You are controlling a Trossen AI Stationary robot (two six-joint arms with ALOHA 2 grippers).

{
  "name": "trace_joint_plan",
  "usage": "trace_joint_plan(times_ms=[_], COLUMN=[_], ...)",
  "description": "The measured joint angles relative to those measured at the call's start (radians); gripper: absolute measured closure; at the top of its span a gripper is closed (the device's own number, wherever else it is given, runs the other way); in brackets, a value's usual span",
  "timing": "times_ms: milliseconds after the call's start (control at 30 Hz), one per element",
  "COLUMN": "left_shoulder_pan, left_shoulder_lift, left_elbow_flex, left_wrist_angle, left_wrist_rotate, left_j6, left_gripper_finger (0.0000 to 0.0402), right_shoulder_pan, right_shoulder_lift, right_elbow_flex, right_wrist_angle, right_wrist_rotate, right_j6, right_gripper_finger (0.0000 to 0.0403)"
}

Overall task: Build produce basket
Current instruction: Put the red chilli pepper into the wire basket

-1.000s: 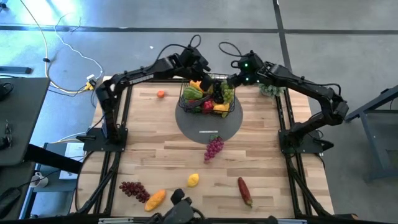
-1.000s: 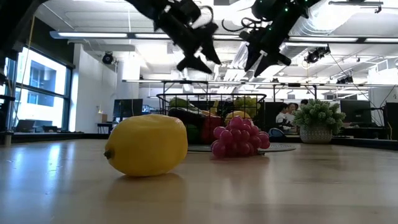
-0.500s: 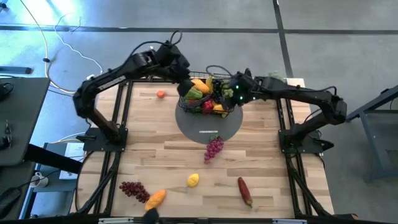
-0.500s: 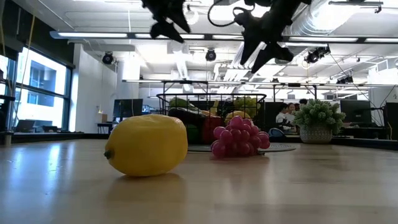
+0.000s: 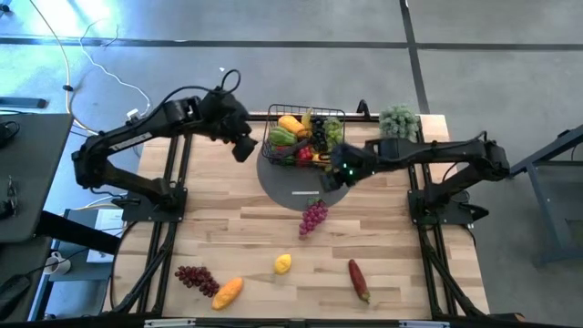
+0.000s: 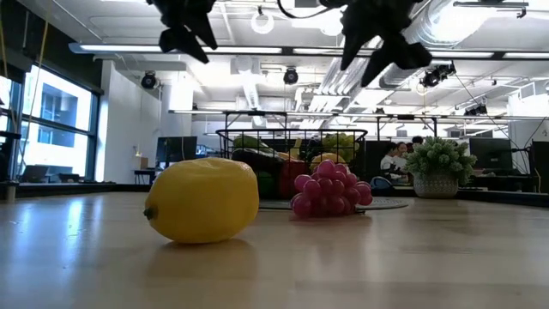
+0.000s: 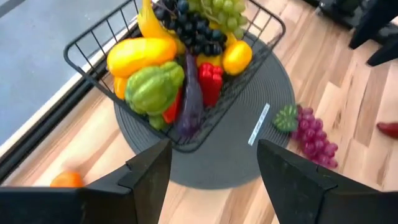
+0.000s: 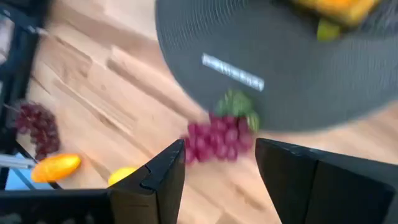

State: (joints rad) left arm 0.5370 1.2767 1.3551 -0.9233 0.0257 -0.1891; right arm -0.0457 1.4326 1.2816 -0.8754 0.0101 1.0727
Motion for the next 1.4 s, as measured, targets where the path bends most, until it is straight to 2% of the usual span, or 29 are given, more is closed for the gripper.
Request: trace_joint_plan(times_ms=[300, 533, 667, 1100, 1400], left_shoulder_pan=[-0.050, -0.060, -0.060, -0.060, -0.060], left_shoulder_lift=[-0.057, -0.057, -0.057, -0.057, -0.057], left_elbow_flex=[-0.063, -0.064, -0.064, -0.064, -0.064], left_wrist_angle=[0.001, 0.001, 0.001, 0.000, 0.000], left_wrist_rotate=[-0.013, -0.015, -0.015, -0.015, -0.012], left_j6=[0.000, 0.035, 0.036, 0.036, 0.036], left_gripper_finger=[0.0174, 0.0174, 0.0174, 0.0174, 0.0174], right_shoulder_pan=[0.211, 0.363, 0.434, 0.604, 0.676], right_shoulder_lift=[0.022, 0.085, 0.126, 0.316, 0.428], right_elbow_flex=[-0.001, -0.001, -0.001, -0.001, -0.001], right_wrist_angle=[-0.099, -0.114, -0.111, -0.033, 0.028], right_wrist_rotate=[-0.018, -0.021, -0.061, -0.231, -0.253], right_j6=[0.273, 0.470, 0.564, 0.733, 0.841], right_gripper_finger=[0.0224, 0.0199, 0.0192, 0.0192, 0.0192])
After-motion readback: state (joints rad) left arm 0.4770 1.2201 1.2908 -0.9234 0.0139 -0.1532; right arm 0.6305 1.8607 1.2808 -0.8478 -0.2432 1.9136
